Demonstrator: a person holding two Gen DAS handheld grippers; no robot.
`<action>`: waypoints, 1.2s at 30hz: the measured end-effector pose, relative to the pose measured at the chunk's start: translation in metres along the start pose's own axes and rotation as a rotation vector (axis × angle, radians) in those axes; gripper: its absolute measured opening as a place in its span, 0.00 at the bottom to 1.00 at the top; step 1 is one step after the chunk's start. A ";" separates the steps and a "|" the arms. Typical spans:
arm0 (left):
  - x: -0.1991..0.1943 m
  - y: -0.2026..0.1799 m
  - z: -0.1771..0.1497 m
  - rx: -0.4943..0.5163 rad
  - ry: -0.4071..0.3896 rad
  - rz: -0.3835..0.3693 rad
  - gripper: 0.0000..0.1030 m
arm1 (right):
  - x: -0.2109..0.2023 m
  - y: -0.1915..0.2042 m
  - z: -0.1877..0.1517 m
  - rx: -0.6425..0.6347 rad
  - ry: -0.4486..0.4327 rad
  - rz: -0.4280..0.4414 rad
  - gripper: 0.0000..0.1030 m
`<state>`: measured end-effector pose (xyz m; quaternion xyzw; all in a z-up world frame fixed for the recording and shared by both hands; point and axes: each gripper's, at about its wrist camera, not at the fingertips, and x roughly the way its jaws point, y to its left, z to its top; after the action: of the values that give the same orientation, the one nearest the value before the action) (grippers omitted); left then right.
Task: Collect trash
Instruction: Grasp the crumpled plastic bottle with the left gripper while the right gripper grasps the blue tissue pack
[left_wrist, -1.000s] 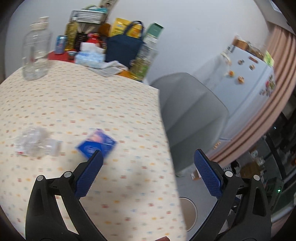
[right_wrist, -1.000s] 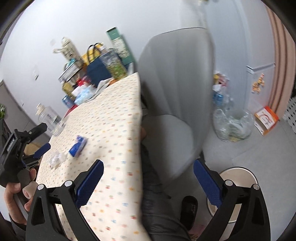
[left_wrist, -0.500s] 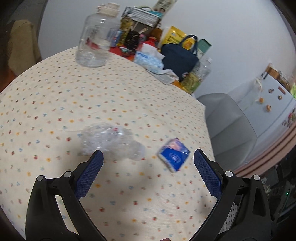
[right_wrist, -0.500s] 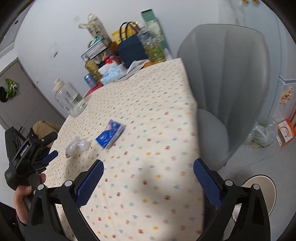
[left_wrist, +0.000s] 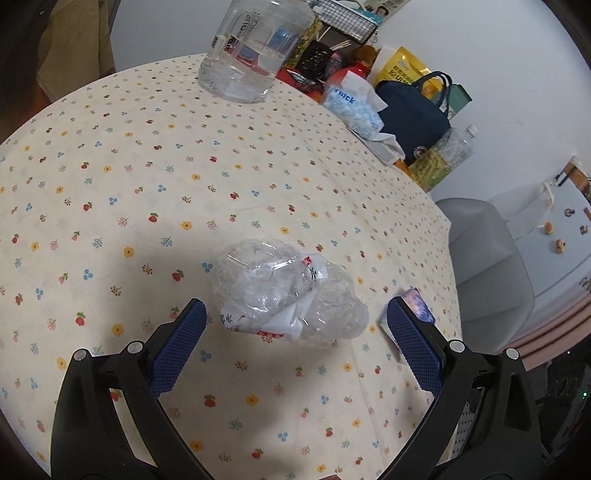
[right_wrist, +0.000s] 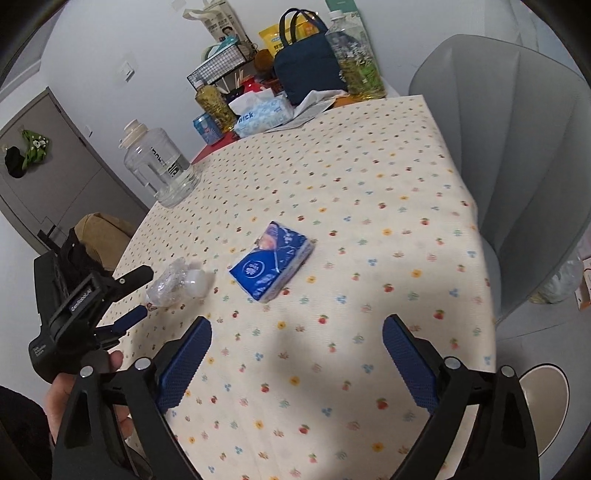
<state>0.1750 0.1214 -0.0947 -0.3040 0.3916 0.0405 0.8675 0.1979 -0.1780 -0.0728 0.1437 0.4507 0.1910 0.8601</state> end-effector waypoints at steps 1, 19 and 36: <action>0.003 -0.001 0.000 -0.004 0.002 0.005 0.94 | 0.004 0.002 0.001 -0.006 0.009 0.003 0.85; 0.042 -0.023 0.013 0.082 0.002 0.152 0.94 | 0.056 0.011 0.034 0.010 0.099 -0.003 0.70; 0.012 -0.002 0.024 0.008 -0.036 0.110 0.88 | 0.098 0.017 0.055 0.062 0.121 -0.075 0.26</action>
<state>0.1999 0.1315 -0.0902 -0.2775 0.3922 0.0919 0.8722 0.2916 -0.1225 -0.1060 0.1416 0.5128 0.1529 0.8328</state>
